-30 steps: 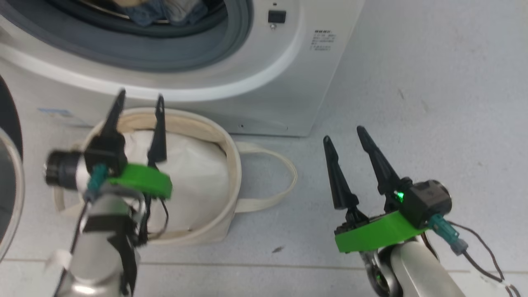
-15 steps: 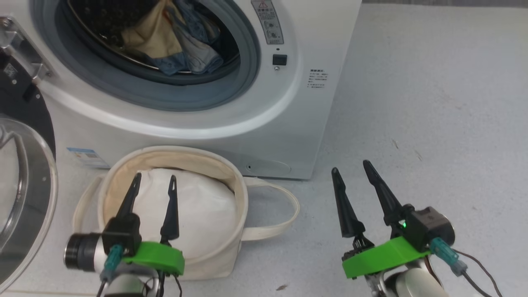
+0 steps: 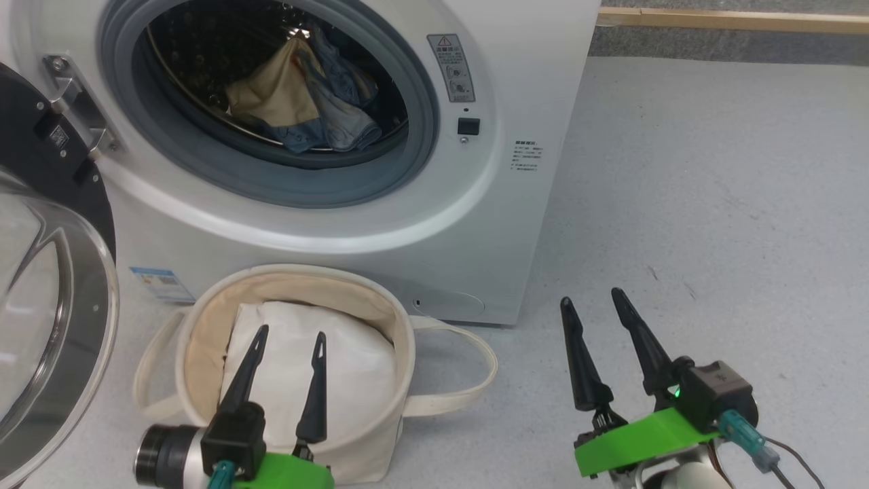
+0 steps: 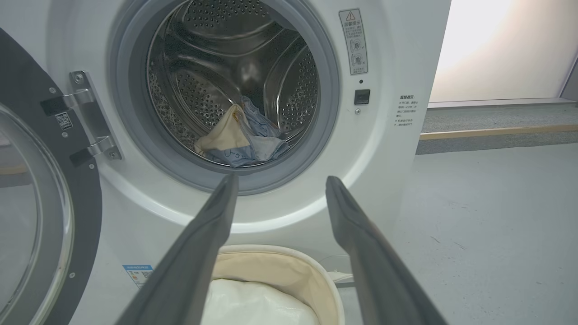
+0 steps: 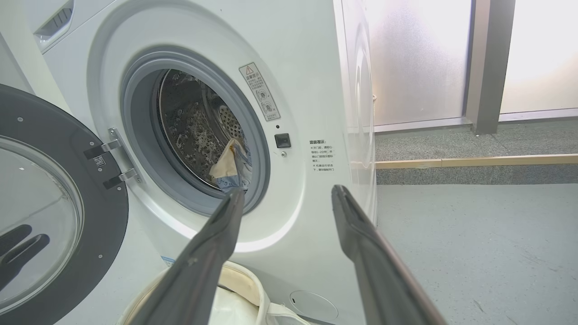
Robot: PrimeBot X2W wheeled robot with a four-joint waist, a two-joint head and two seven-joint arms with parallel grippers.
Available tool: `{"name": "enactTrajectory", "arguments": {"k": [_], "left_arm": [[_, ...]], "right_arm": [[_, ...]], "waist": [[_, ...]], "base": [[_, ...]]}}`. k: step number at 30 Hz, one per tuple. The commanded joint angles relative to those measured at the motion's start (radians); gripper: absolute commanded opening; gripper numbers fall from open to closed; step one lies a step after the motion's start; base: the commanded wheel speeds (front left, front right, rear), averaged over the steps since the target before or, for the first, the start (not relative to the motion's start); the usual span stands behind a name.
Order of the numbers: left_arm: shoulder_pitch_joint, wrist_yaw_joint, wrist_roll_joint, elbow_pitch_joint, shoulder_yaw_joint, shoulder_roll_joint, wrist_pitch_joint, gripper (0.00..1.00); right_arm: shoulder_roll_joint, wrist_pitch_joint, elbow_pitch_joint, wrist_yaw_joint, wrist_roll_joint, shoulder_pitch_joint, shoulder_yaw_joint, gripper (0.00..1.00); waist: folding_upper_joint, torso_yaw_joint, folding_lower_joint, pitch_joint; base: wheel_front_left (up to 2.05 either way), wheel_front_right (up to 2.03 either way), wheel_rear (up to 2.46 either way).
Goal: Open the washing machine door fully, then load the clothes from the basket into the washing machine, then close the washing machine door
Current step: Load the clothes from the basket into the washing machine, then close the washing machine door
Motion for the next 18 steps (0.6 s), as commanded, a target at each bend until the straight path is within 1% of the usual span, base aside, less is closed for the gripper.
{"name": "enactTrajectory", "arguments": {"k": [1,8,15,18], "left_arm": [[-0.012,0.009,-0.003,-0.051,0.026,0.001,-0.005,1.00],[0.005,0.016,-0.013,-0.084,0.009,-0.004,-0.005,1.00],[0.006,0.033,-0.020,-0.084,-0.010,-0.008,-0.005,1.00],[0.005,0.040,-0.022,-0.084,-0.005,-0.009,-0.005,1.00]], "right_arm": [[0.007,-0.005,-0.033,0.000,0.005,-0.004,0.017,1.00],[0.007,-0.005,-0.032,0.000,0.005,0.004,0.001,1.00],[0.007,-0.005,-0.029,0.000,0.003,0.006,-0.010,1.00],[0.007,-0.005,-0.026,0.000,-0.001,0.007,-0.031,1.00]], "waist": [[-0.0001,-0.003,0.0001,-0.005],[-0.0001,0.001,0.0001,-0.009],[-0.0001,0.003,0.0001,-0.007],[-0.0001,0.003,0.0001,-0.010]], "base": [[0.00,0.00,0.00],[0.00,0.00,0.00],[0.00,0.00,0.00],[0.00,0.00,0.00]]}}
